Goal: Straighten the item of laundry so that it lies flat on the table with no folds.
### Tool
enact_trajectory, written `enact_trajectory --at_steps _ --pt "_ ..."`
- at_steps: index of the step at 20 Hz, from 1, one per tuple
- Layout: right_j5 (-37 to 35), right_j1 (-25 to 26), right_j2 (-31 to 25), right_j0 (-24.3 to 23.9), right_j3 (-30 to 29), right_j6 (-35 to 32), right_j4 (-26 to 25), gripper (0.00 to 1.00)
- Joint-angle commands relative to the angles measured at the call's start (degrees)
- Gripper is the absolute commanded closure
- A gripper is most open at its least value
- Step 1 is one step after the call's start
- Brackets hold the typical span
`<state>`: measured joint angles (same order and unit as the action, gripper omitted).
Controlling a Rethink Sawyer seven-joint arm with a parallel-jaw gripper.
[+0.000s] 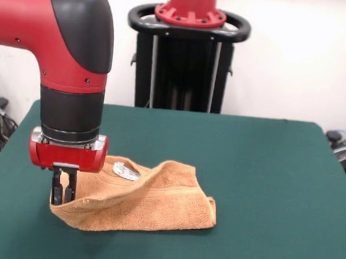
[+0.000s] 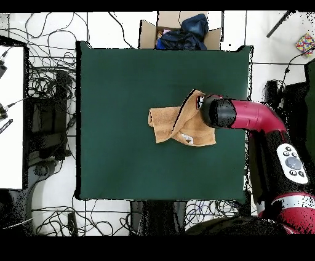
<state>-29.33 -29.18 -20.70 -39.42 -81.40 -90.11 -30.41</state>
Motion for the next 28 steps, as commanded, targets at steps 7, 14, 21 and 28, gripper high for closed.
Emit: enact_trajectory --at_steps 7,14,21,28 --pt "-3.8 6.3 -4.3 -0.8 9.5 7.2 -1.0 1.00" --pt "-7.6 9.7 -7.3 -3.2 16.0 14.2 -0.9 1.00" --pt "-7.9 10.4 -8.2 -3.7 16.6 14.0 -1.6 1.00" --pt "-4.6 5.2 -5.6 -2.1 5.1 5.8 -1.3 1.00"
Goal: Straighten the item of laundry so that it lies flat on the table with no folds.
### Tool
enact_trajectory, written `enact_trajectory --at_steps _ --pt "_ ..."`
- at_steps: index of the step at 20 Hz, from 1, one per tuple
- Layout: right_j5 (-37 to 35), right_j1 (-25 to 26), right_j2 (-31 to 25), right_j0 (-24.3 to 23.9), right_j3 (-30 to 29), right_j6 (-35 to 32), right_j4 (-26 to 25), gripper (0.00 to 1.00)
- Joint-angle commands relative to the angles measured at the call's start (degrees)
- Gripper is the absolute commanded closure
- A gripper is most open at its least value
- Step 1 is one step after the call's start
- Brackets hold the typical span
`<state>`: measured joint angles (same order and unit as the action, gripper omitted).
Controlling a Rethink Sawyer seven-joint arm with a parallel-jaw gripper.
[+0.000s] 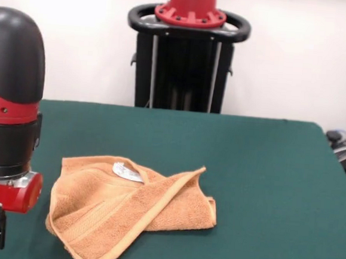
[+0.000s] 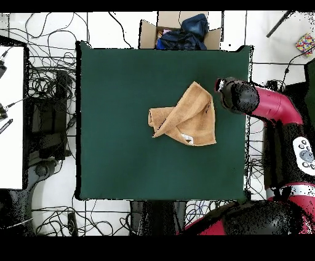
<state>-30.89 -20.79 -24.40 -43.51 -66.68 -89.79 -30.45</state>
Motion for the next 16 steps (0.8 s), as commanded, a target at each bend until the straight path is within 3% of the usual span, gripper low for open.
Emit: enact_trajectory --at_steps 1,9,16 --pt "-2.9 -4.5 -1.6 2.4 -11.5 4.3 -1.0 1.00" --pt "-0.8 -10.0 -0.4 4.3 -19.3 -1.7 -0.1 1.00" --pt "-0.2 -8.6 -0.6 4.4 -18.6 -1.4 -0.2 1.00"
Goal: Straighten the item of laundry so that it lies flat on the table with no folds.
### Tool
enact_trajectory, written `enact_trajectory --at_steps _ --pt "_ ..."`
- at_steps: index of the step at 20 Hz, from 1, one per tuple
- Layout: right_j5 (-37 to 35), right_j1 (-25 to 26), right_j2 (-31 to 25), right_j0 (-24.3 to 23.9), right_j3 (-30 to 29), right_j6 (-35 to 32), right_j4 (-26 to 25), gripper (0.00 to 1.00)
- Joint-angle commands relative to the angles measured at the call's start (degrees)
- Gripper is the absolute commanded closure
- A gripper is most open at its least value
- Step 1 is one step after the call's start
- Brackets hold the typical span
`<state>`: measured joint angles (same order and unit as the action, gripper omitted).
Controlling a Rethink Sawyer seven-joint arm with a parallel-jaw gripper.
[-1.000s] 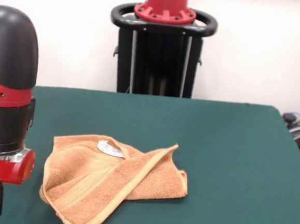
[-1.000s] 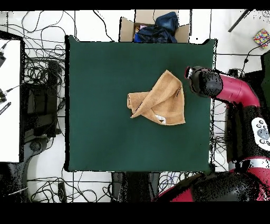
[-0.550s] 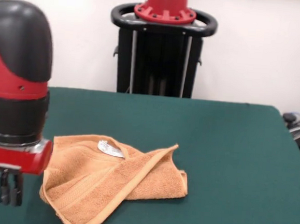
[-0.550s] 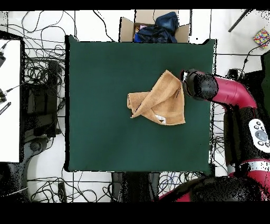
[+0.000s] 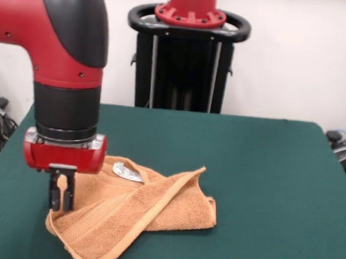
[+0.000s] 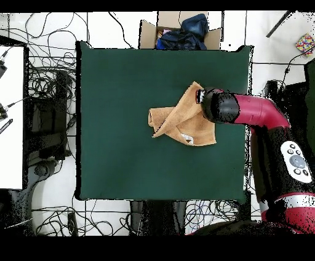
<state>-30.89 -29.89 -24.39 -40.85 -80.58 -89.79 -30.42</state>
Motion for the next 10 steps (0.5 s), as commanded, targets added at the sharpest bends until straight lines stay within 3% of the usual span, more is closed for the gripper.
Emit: enact_trajectory --at_steps 1,10 --pt "0.0 0.9 -0.8 1.6 -4.4 -1.1 -0.2 1.00" --pt "0.5 0.8 -0.5 2.4 -5.2 -1.9 -0.3 1.00"
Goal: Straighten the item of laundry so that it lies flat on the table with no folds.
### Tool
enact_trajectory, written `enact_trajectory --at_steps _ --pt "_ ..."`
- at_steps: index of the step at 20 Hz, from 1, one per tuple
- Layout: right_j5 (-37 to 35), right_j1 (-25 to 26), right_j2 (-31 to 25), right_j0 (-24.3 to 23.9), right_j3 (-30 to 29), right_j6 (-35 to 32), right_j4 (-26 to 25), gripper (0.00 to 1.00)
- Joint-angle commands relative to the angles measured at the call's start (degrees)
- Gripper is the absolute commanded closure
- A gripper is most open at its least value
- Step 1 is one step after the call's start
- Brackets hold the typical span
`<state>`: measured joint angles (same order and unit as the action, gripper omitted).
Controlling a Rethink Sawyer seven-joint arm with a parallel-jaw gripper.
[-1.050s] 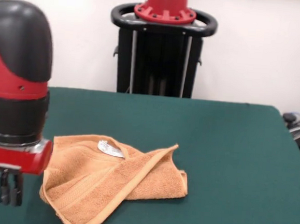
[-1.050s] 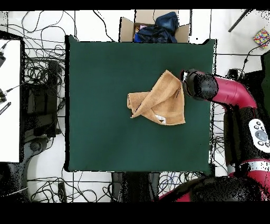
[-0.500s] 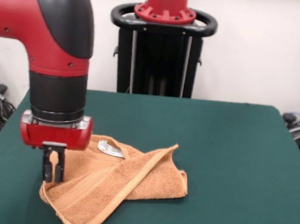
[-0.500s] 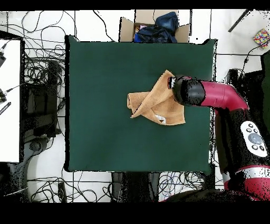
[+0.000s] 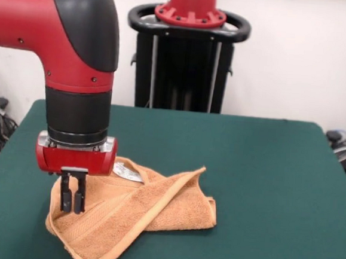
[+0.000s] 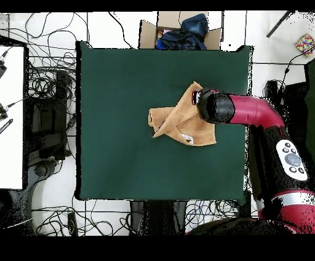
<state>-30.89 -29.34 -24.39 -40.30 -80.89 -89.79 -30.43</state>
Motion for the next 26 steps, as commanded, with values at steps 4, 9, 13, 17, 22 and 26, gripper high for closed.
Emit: enact_trajectory --at_steps 4,9,13,17,22,26 --pt "3.0 -2.0 0.4 2.6 -9.3 -4.7 -0.5 1.00" --pt "5.6 -4.6 2.2 5.0 -14.1 -9.5 0.1 1.00" --pt "6.1 -6.5 3.8 7.4 -16.6 -12.6 1.6 1.00" --pt "7.4 -7.1 5.5 9.6 -17.7 -14.6 2.6 1.00" --pt "8.9 -6.0 7.3 11.4 -17.1 -14.5 4.0 1.00" --pt "10.5 -5.1 8.4 11.8 -17.1 -13.7 4.6 1.00"
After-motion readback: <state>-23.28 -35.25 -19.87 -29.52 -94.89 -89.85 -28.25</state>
